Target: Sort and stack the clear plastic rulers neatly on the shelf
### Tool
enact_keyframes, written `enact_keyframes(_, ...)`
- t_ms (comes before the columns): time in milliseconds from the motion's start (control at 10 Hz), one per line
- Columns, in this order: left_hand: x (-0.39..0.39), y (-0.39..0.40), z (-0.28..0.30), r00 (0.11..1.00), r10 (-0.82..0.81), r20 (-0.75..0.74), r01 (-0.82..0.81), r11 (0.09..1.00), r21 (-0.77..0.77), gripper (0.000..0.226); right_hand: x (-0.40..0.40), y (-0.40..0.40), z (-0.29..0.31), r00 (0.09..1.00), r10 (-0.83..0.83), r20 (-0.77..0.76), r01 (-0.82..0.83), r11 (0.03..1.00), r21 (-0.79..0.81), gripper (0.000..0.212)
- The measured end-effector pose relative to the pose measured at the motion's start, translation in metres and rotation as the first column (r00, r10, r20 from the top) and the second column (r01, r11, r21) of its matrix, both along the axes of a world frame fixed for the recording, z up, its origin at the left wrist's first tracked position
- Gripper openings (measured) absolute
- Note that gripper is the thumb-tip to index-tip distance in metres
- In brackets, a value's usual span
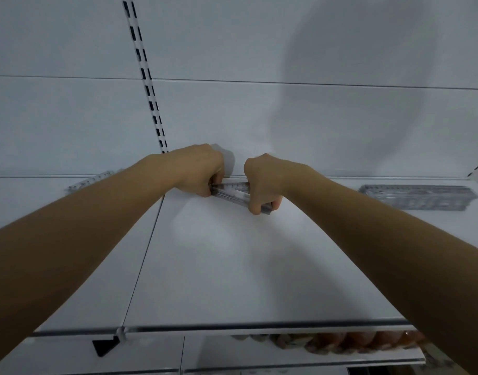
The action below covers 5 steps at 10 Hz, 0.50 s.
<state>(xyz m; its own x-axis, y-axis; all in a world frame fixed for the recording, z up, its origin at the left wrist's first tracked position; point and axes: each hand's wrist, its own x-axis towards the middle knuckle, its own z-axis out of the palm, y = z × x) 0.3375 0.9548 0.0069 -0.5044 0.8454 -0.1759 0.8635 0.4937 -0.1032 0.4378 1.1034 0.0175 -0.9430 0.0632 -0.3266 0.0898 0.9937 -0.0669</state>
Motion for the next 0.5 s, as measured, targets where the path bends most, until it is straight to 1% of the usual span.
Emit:
enact_keyframes(100,0.002,-0.001,0.0,1.0,0.006,0.0,-0.006,1.0,-0.013,0.012,0.004,0.0,0.002,1.0,-0.006,0.003,0.006,1.0,-0.008,0.03)
enact_keyframes(200,0.001,0.0,0.003,1.0,0.007,0.012,-0.006,1.0,-0.031,0.02,0.009,0.0,0.004,1.0,-0.015,0.005,0.015,0.999,-0.031,0.024)
enact_keyframes(300,0.004,-0.001,0.006,0.999,0.034,0.023,-0.033,0.998,-0.046,0.022,0.016,0.002,0.005,0.999,-0.038,-0.002,0.038,0.997,-0.071,0.014)
enact_keyframes(400,0.005,-0.006,0.002,0.996,0.086,0.004,-0.086,0.996,-0.019,0.013,0.019,0.006,-0.001,0.998,-0.064,-0.009,0.062,0.993,-0.095,0.028)
enact_keyframes(500,0.012,-0.019,-0.004,0.987,0.16,0.025,-0.161,0.986,0.046,0.035,0.03,0.016,-0.003,0.994,-0.086,-0.062,0.071,0.976,-0.204,0.073)
